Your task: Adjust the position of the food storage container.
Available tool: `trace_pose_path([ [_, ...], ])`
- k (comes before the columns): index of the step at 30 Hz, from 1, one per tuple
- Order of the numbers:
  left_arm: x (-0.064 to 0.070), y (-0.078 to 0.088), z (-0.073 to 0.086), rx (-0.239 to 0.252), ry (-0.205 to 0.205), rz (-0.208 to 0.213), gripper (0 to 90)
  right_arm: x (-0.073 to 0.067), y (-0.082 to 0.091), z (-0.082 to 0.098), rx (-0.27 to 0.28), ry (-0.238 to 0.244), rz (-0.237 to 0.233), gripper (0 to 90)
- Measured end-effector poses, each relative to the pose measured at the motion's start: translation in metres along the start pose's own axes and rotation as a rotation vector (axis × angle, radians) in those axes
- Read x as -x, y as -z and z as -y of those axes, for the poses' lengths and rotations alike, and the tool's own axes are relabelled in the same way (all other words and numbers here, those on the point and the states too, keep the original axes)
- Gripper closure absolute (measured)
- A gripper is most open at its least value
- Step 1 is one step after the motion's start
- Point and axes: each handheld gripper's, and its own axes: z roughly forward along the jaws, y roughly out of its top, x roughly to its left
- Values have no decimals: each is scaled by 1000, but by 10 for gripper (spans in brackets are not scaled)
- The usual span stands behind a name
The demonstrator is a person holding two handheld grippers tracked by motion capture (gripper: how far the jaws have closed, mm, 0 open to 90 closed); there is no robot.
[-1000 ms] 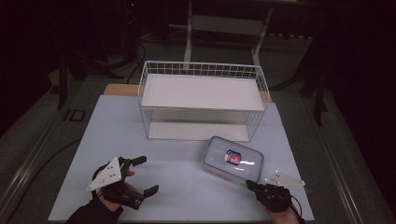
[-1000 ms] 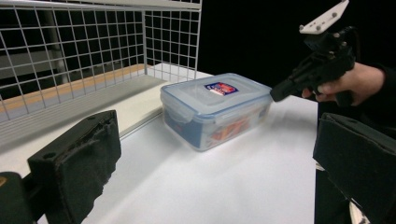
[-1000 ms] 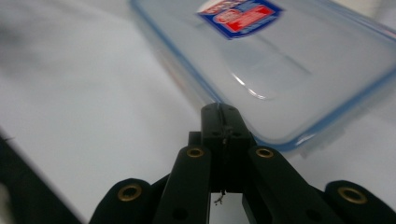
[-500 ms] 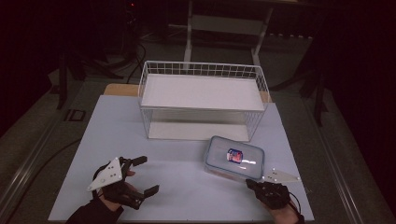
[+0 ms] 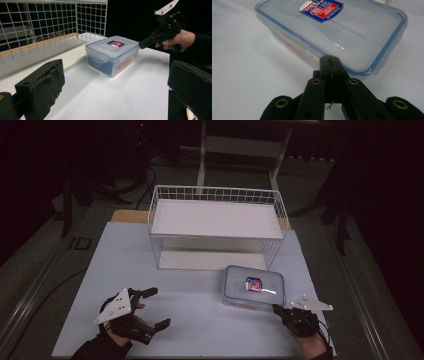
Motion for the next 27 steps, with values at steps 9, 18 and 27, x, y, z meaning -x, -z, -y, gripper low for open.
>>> trace_pose_path([
  [9, 0, 0, 0, 1, 2, 0, 10, 14, -3, -2, -1, -22, 20, 900],
  [18, -1, -1, 1, 0, 8, 4, 10, 27, -1, -13, 32, -39, 31, 900],
  [27, -1, -1, 1, 0, 9, 5, 10, 74, -22, -27, 24, -42, 137, 900],
])
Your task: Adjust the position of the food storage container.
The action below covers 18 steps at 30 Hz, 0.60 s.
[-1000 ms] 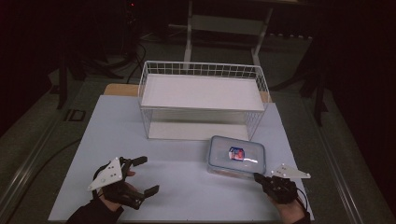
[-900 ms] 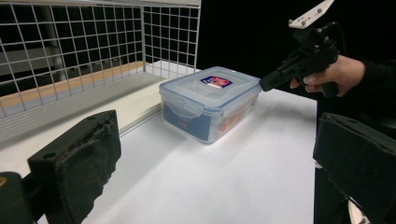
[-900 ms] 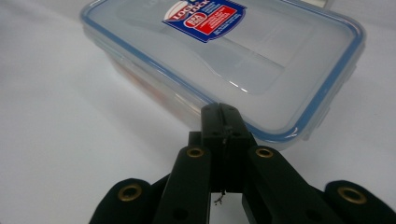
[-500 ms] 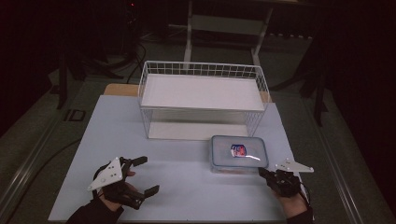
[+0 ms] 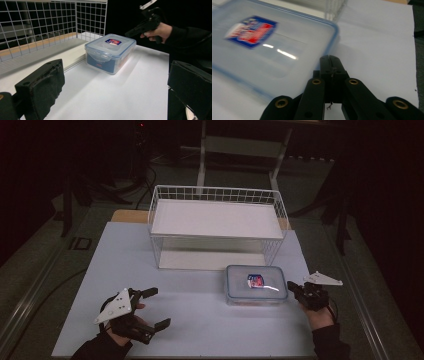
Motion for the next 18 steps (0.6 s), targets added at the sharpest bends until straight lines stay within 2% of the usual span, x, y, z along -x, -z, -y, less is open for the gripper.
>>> trace_pose_path([
  [2, 0, 0, 0, -3, 1, 1, 10, 5, -7, -1, -11, -9, 2, 900],
  [4, 0, 0, 0, -2, 1, 2, 10, 8, -14, -1, -17, -13, -17, 900],
  [8, -1, -1, 1, -5, 6, 3, 10, 8, -16, -6, -9, -18, -12, 900],
  [12, -1, -3, 1, -11, 6, 10, 10, 4, -18, -7, -10, -15, -30, 900],
  [18, -1, -3, 1, -10, 10, 8, 10, -12, -25, -12, -8, 3, -76, 900],
])
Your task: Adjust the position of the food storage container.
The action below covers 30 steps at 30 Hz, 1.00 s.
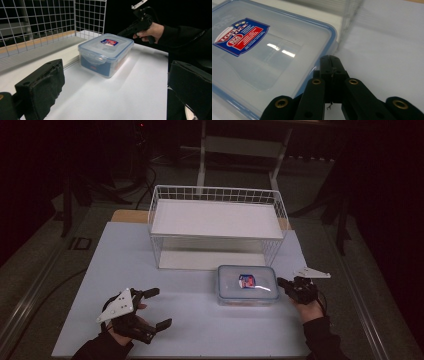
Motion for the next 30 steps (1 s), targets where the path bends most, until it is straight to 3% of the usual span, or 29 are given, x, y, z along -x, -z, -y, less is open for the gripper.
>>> trace_pose_path([
  [13, 0, 1, 0, -3, 2, -2, 10, -38, -21, -16, -10, 69, -88, 900],
  [30, -4, 1, 0, -29, 28, -52, 10, -68, -36, -28, -1, 105, -160, 900],
])
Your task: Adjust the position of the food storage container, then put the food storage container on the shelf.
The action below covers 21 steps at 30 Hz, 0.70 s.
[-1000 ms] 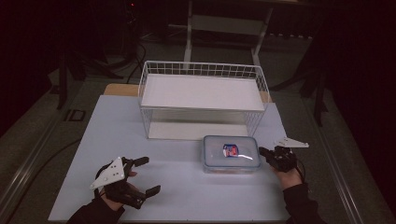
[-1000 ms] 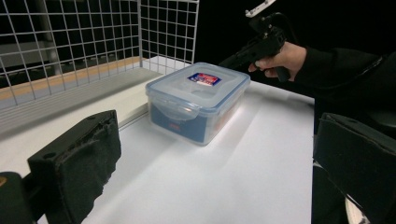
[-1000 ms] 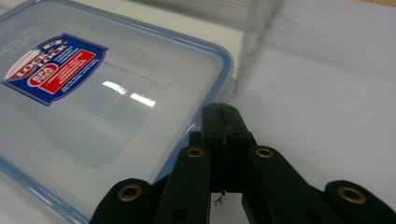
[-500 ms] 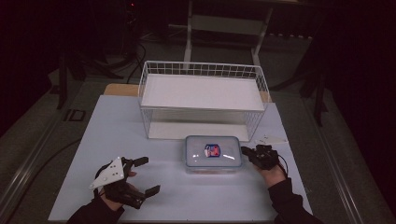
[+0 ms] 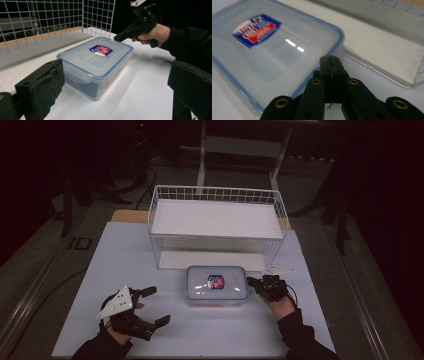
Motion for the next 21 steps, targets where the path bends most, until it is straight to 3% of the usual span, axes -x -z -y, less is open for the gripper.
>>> trace_pose_path([
  [5, -2, 0, 1, -14, 16, -13, 10, -7, 14, -4, 56, 0, -23, 896],
  [8, -2, 0, 0, -17, 20, -31, 10, -15, 24, -6, 100, 24, -36, 869],
  [11, 0, 1, -3, -23, 21, -42, 10, -22, 34, -9, 143, 17, -64, 811],
  [14, 2, 2, -6, -29, 14, -54, 10, -25, 43, -10, 174, 11, -98, 677],
  [18, 5, 2, -14, -39, 22, -48, 10, -30, 51, -10, 211, 38, -124, 377],
  [21, 9, 0, -27, -45, 4, -44, 10, -33, 56, -11, 239, 59, -140, 153],
])
